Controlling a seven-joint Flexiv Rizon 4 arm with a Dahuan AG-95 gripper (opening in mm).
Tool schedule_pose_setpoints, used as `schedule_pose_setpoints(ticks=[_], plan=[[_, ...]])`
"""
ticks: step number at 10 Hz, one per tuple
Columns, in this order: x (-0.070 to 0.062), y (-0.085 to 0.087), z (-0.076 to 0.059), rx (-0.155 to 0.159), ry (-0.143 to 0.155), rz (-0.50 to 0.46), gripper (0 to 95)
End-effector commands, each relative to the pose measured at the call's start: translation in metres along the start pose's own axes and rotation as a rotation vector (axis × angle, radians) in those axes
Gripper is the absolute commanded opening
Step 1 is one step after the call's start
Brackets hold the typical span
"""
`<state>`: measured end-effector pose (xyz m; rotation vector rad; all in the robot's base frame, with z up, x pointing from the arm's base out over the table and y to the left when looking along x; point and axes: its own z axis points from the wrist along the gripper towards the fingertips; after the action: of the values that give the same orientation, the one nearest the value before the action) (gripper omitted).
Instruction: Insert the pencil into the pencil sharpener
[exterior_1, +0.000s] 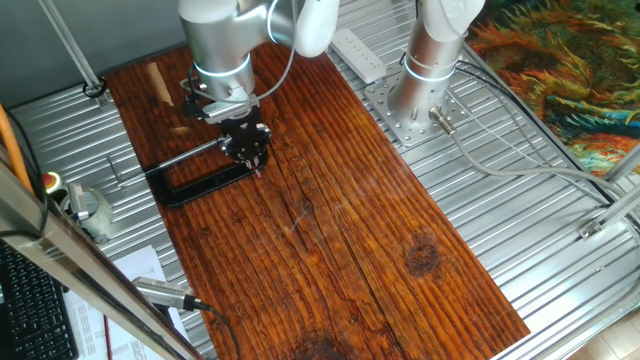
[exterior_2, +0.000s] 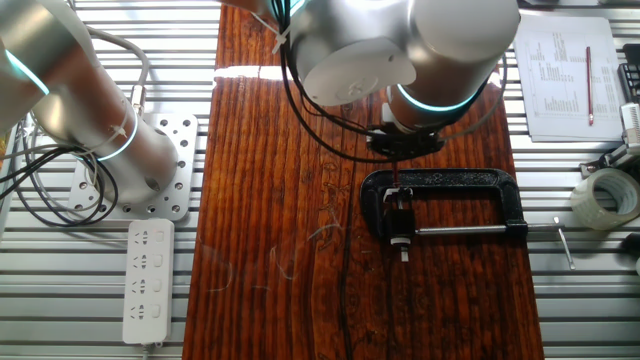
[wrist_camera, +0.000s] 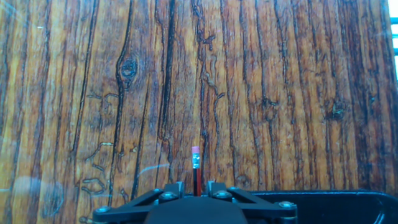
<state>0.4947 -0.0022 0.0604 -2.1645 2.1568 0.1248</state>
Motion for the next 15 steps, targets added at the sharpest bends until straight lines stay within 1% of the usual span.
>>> schedule_pose_setpoints(ticks=[1,3,6,13,14,15], plan=[[0.0002,0.0016,-0.0002,0.000,0.001,-0.009,0.0],[0.0015,0.0019,-0.0001,0.003,0.004,-0.019,0.0],[0.0044,0.0026,0.0025,0.009,0.000,-0.031,0.0],[0.0044,0.0015,0.0015,0.014,0.003,-0.046,0.0],[0.0039,0.0004,0.0011,0.013,0.005,-0.049,19.0],[0.0033,-0.0010,0.0006,0.012,0.010,-0.052,19.0]])
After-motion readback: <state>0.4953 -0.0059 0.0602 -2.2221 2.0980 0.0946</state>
